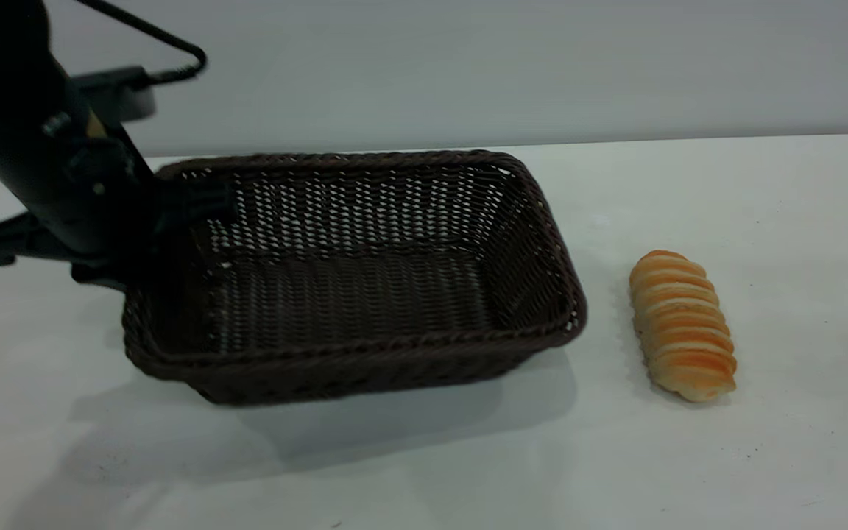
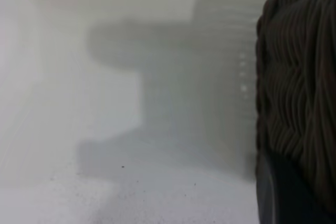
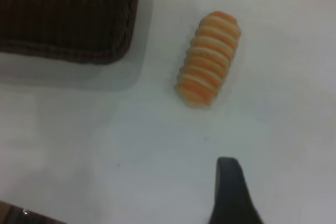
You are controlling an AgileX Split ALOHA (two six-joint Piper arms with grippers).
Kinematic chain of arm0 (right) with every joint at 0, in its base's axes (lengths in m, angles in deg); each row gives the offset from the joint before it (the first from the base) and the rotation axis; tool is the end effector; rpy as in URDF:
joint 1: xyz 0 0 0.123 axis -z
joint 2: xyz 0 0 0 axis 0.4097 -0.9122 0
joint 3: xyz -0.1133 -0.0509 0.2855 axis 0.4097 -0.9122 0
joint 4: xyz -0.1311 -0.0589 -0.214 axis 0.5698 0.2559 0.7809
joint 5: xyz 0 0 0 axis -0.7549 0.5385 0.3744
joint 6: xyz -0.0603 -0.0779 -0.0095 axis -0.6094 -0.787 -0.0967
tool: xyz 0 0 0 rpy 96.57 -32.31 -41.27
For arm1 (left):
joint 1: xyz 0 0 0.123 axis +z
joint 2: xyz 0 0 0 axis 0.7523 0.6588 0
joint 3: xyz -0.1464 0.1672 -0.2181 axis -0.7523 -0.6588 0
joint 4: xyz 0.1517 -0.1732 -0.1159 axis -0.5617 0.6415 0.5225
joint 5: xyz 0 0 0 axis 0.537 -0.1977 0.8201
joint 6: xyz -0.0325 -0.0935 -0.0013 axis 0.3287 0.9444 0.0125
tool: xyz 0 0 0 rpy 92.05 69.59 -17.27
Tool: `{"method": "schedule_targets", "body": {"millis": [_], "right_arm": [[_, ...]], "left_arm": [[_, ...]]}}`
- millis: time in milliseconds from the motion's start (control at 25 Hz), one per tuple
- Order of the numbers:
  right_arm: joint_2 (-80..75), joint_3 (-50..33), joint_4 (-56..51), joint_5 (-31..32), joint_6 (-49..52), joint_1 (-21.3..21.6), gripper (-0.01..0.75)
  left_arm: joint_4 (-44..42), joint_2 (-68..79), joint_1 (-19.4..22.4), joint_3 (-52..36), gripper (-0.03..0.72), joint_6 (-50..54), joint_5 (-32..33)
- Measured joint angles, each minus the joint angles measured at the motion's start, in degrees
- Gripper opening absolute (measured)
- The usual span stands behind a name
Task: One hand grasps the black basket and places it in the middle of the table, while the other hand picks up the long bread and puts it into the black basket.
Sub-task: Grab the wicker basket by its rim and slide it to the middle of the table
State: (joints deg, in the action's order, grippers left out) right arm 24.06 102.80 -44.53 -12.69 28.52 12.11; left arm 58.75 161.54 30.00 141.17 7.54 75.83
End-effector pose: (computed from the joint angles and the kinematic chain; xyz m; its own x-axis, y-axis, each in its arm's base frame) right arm 0.0989 0.0296 0.2827 -0.6274 -0.1498 -0.7641 -0.2807 0.9589 0.0425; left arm 0.3449 -0.1120 0.1236 -0.8847 -0.1805 -0.4298 -0.1173 0.9785 -0.1694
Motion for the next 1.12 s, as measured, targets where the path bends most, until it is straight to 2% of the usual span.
{"method": "schedule_targets", "body": {"millis": [440,640,760,880,1000,1120], "right_arm": [[-10.06,0.0,-1.71,-8.57,0.0,0.0,0.475],[-18.61,0.0,-3.49,-14.74,-1.12,0.0,0.51],[-23.58,0.0,-4.07,-19.19,-1.35,0.0,0.566],[-28.34,0.0,-4.62,-23.58,-1.4,0.0,0.607],[-32.66,0.05,-5.59,-27.5,-1.4,0.0,0.617],[-36.91,0.51,-6.44,-31.36,-1.4,0.0,0.617]], "left_arm": [[0.57,5.9,-2.33,1.25,0.15,-11.03,-2.98],[0.86,6.46,-2.45,3.45,0.157,-11.83,0.52],[0.78,6.92,-2.51,5.45,0.238,-11.39,4.29],[0.15,7.25,-2.51,7.95,0.374,-10.15,8.16],[-0.04,7.1,-2.51,10.64,0.485,-8.34,11.79],[-0.05,5.82,-2.51,12.85,0.536,-7.97,14.48]]}}
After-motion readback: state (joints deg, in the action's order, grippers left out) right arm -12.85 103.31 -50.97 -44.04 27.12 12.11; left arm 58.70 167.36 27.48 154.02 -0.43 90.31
